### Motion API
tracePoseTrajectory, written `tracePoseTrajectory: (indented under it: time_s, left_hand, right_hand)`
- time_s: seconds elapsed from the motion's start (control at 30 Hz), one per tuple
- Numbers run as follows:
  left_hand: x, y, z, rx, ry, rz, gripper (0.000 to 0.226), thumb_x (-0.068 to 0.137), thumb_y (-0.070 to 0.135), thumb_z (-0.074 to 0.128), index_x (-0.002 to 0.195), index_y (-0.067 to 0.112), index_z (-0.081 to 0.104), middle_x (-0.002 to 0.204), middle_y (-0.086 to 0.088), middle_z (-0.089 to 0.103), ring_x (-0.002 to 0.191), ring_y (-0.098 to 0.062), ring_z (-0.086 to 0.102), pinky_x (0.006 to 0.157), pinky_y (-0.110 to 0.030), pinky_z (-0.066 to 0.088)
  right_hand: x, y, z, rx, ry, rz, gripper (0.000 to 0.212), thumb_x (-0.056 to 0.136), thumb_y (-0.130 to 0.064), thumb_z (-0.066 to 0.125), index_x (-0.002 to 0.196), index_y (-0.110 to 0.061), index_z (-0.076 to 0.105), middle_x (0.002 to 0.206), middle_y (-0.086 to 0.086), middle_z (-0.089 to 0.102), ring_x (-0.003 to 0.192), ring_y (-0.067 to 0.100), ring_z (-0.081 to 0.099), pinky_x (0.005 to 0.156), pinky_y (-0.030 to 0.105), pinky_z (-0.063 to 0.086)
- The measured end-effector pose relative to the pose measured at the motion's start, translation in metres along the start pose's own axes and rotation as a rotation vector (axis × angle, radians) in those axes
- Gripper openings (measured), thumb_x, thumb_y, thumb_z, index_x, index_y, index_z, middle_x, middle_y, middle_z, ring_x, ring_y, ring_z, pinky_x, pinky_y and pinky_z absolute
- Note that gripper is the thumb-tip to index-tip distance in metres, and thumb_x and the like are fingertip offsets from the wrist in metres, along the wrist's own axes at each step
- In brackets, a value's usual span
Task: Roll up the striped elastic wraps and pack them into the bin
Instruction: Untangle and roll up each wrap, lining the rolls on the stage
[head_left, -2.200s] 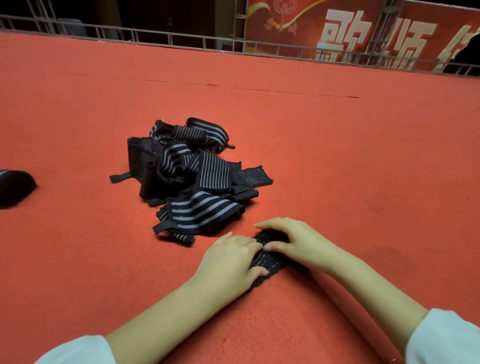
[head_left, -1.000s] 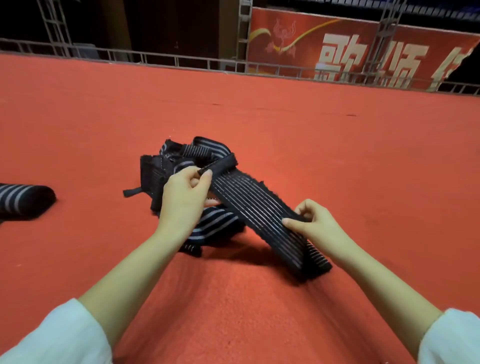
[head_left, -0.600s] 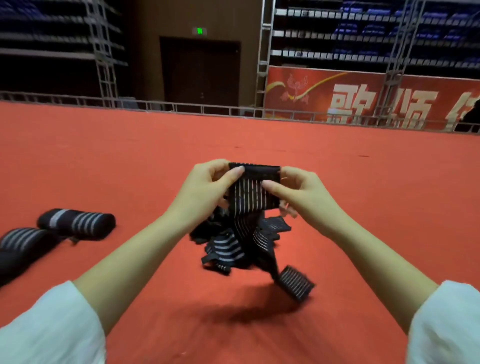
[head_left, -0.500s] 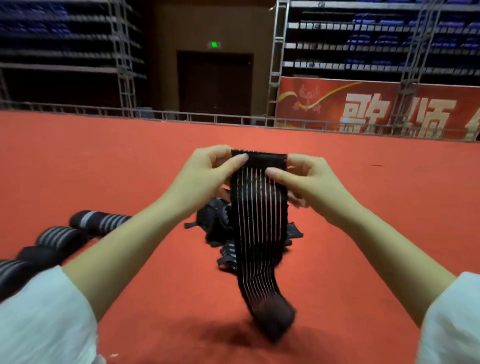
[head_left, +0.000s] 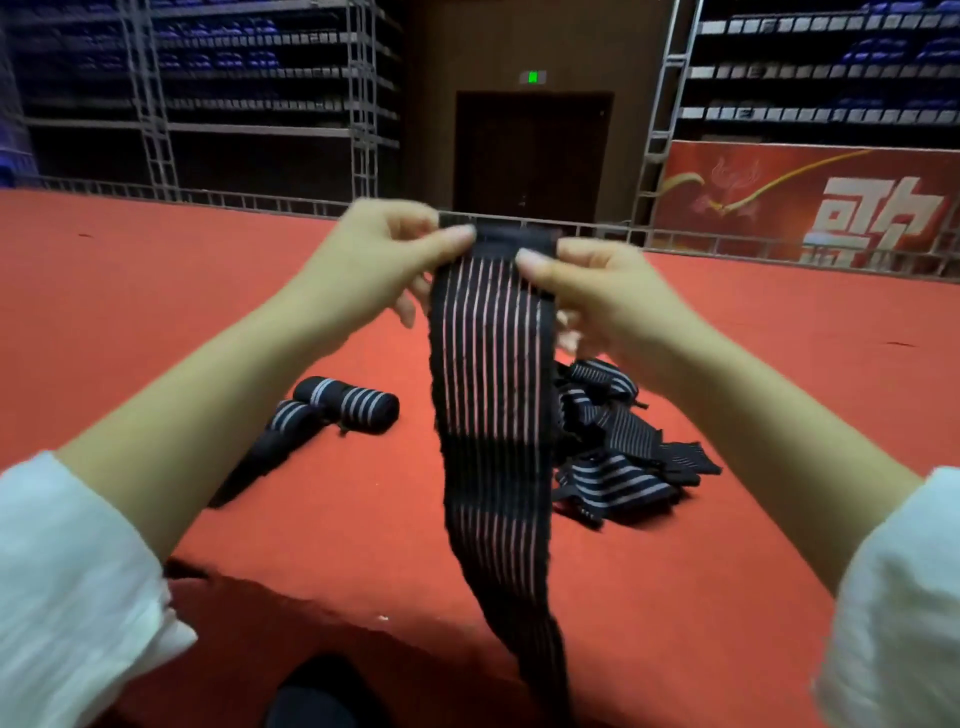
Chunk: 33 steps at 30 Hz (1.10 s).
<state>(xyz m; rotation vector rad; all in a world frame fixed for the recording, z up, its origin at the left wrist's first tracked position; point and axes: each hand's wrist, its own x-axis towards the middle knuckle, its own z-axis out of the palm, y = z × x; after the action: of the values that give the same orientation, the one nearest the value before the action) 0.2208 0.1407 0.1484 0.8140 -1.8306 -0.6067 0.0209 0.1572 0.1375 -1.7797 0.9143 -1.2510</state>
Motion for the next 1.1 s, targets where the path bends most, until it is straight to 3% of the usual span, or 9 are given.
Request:
tracePoseTrajectory:
  time_s: [0.1, 0.17, 0.33, 0.4, 0.47, 0.57, 0.67, 0.87, 1.1]
  left_hand:
    - [0.002, -0.075, 0.013, 0.021, -0.016, -0.192, 0.02, 0.093, 0.022, 0.062, 0.081, 0.005, 0.062, 0.058, 0.007, 0.056, 0.044, -0.003, 0.05, 0.039, -0.018, 0.044]
    - [0.001, -0.127, 0.03, 0.013, -0.034, -0.322, 0.022, 0.093, 0.02, 0.062, 0.076, 0.006, 0.058, 0.061, -0.001, 0.053, 0.043, -0.003, 0.05, 0.039, -0.018, 0.042]
    - [0.001, -0.236, 0.072, 0.023, -0.006, -0.533, 0.026, 0.09, 0.022, 0.066, 0.068, 0.013, 0.055, 0.067, -0.011, 0.056, 0.059, -0.023, 0.057, 0.051, -0.029, 0.051]
    - [0.005, -0.264, 0.088, 0.015, 0.027, -0.554, 0.024, 0.089, 0.02, 0.067, 0.068, 0.014, 0.055, 0.065, -0.006, 0.055, 0.059, -0.021, 0.054, 0.056, -0.034, 0.05]
    - [0.01, -0.287, 0.103, 0.072, 0.047, -0.554, 0.022, 0.087, 0.022, 0.069, 0.069, 0.015, 0.057, 0.063, 0.002, 0.055, 0.06, -0.014, 0.051, 0.061, -0.03, 0.045]
    - [0.011, -0.312, 0.116, 0.132, 0.06, -0.589, 0.028, 0.086, 0.027, 0.07, 0.062, 0.02, 0.055, 0.066, -0.001, 0.061, 0.066, -0.02, 0.057, 0.069, -0.035, 0.047]
    - [0.008, -0.34, 0.123, 0.297, 0.058, -0.619, 0.031, 0.085, 0.038, 0.067, 0.06, 0.026, 0.054, 0.075, 0.003, 0.064, 0.09, -0.027, 0.061, 0.085, -0.042, 0.047]
    - [0.002, -0.356, 0.126, 0.563, 0.085, -0.56, 0.021, 0.09, 0.04, 0.061, 0.088, 0.019, 0.063, 0.092, 0.0, 0.065, 0.103, -0.028, 0.049, 0.086, -0.039, 0.035]
    - [0.004, -0.355, 0.125, 0.567, 0.11, -0.569, 0.035, 0.083, 0.033, 0.07, 0.11, 0.018, 0.052, 0.107, -0.004, 0.056, 0.11, -0.028, 0.047, 0.086, -0.043, 0.036]
  right_hand:
    - [0.02, 0.069, 0.015, -0.038, 0.017, 0.187, 0.016, 0.095, -0.022, 0.057, 0.102, -0.009, 0.062, 0.061, 0.003, 0.051, 0.038, 0.008, 0.046, 0.036, 0.017, 0.026]
    - [0.03, 0.118, 0.024, -0.034, 0.029, 0.288, 0.011, 0.096, -0.02, 0.056, 0.093, -0.011, 0.062, 0.056, 0.003, 0.045, 0.036, 0.007, 0.043, 0.034, 0.016, 0.026]
    - [0.049, 0.219, 0.035, -0.116, 0.122, 0.454, 0.02, 0.095, -0.016, 0.058, 0.075, -0.015, 0.056, 0.062, 0.001, 0.048, 0.049, 0.01, 0.041, 0.039, 0.019, 0.028]
    - [0.057, 0.249, 0.037, -0.15, 0.2, 0.492, 0.004, 0.092, -0.011, 0.061, 0.092, -0.01, 0.057, 0.068, 0.006, 0.049, 0.052, 0.013, 0.042, 0.04, 0.02, 0.03]
    - [0.063, 0.278, 0.035, -0.232, 0.27, 0.499, 0.025, 0.088, -0.009, 0.064, 0.106, -0.011, 0.047, 0.069, 0.003, 0.048, 0.054, 0.012, 0.044, 0.044, 0.023, 0.036]
    - [0.065, 0.304, 0.035, -0.408, 0.267, 0.415, 0.03, 0.088, -0.008, 0.063, 0.105, -0.016, 0.04, 0.065, -0.005, 0.049, 0.058, 0.01, 0.048, 0.061, 0.03, 0.042]
    - [0.07, 0.326, 0.037, -0.577, 0.193, 0.363, 0.019, 0.089, -0.009, 0.062, 0.105, -0.013, 0.053, 0.075, -0.006, 0.053, 0.073, 0.015, 0.052, 0.074, 0.029, 0.039]
    - [0.081, 0.344, 0.043, -0.866, 0.081, 0.347, 0.021, 0.095, -0.024, 0.055, 0.112, -0.018, 0.066, 0.105, 0.004, 0.052, 0.109, 0.019, 0.048, 0.087, 0.034, 0.041]
    - [0.076, 0.325, 0.034, -0.803, -0.004, 0.327, 0.024, 0.093, -0.026, 0.058, 0.114, -0.018, 0.066, 0.104, 0.005, 0.049, 0.106, 0.02, 0.05, 0.094, 0.034, 0.041]
